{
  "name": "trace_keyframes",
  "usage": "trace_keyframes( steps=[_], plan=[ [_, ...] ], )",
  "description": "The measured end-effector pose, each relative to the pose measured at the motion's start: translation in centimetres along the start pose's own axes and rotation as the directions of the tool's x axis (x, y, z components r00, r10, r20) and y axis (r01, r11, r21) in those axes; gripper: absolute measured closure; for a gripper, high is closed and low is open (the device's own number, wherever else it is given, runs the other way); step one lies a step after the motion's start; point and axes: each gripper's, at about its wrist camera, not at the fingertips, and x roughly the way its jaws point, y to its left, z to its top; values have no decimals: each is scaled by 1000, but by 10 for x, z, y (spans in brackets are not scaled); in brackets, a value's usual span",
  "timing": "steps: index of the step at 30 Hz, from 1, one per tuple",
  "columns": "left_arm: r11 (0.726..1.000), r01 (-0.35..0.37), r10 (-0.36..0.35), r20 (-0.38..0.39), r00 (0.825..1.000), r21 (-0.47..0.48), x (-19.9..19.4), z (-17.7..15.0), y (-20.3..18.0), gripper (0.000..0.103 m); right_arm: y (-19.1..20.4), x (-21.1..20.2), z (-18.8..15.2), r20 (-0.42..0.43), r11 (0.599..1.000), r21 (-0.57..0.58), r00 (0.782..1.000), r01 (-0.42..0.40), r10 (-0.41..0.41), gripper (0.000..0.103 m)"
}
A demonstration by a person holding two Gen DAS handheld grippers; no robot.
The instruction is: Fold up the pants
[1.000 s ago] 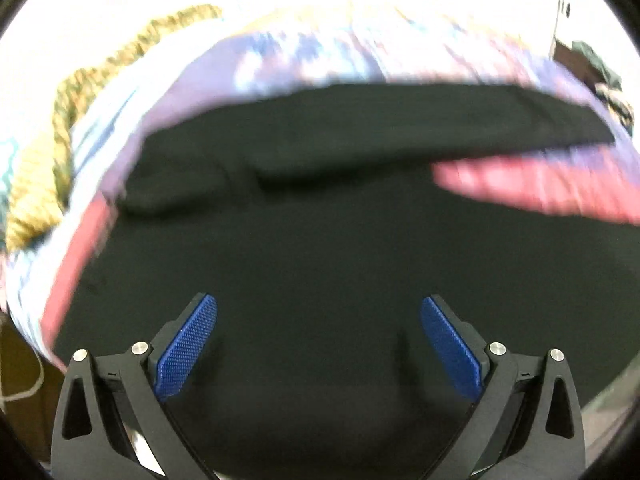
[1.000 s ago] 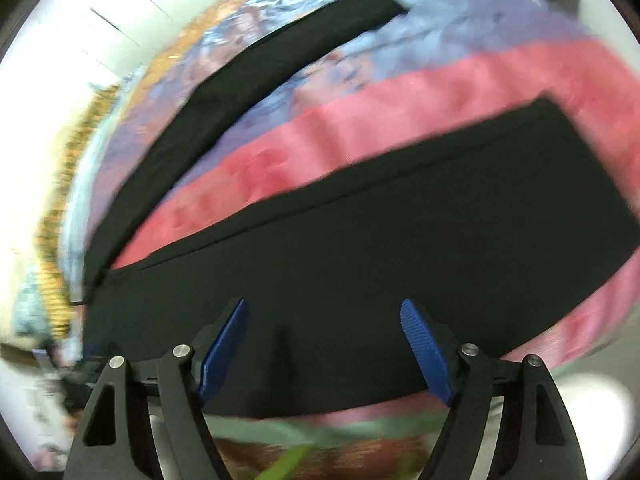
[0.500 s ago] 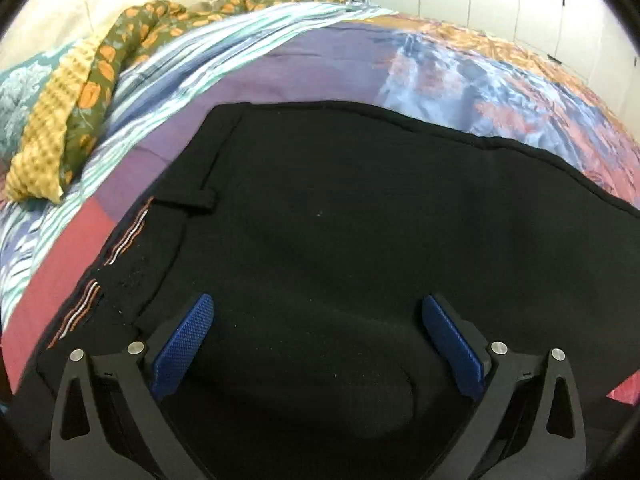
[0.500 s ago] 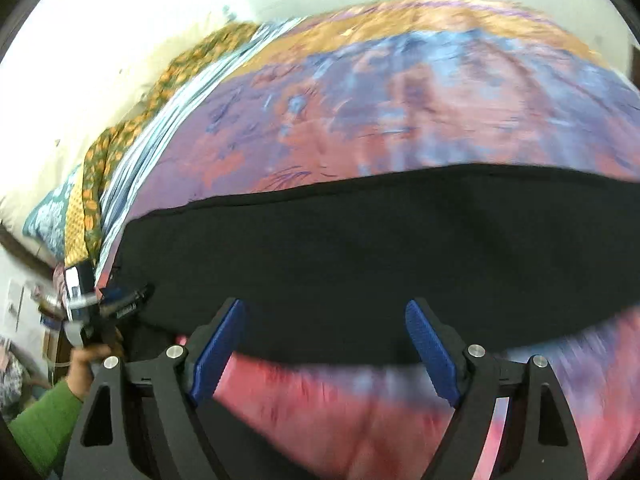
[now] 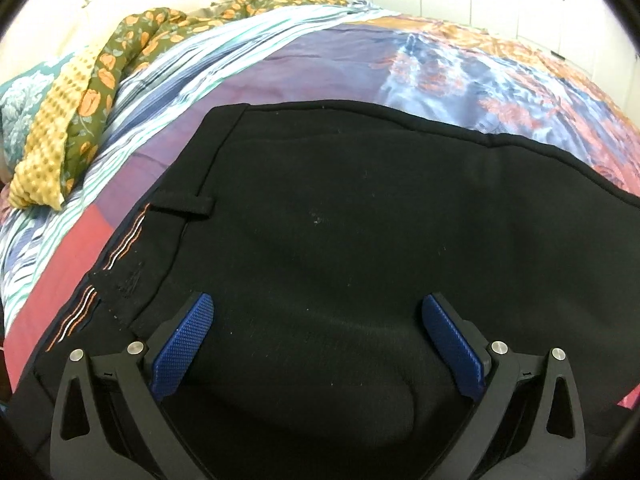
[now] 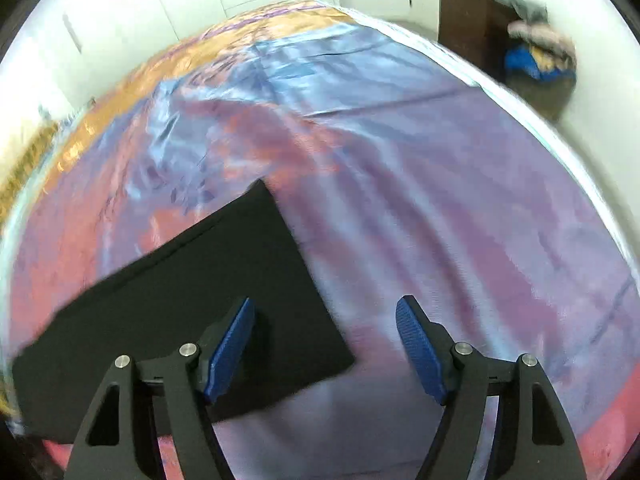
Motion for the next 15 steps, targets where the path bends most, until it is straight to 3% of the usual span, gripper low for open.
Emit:
trace_keyframes(
  steps=[3,5,6,10,13,15],
  plan=[
    [1000,-4,4,1,1000,2,0,-1,-1,1,17,9,-3,-17,997,-47,998,-67,66,33],
    [1000,-5,5,-1,1000,2,0,-1,-2,1,35,14,-6,-33,995,-88,999,-41,39,58],
    [1000,-6,6,-1,1000,3,0,-1,-2,1,47,9,-9,-19,991,-133,1000,-22,19,87],
    [1000,-3,3,-1,1000,1,0,-1,-1,1,95,-62,-39,99,952,-301,991,-53,86,87],
    [1000,-4,4,-2,1000,1,1,-1,-1,1,123,-137,-111,161,857,-515,981,-8,106,87],
    [1000,-5,5,-4,1000,3,1,-1,-1,1,122,-163,-164,175,794,-605,982,51,70,87]
  ],
)
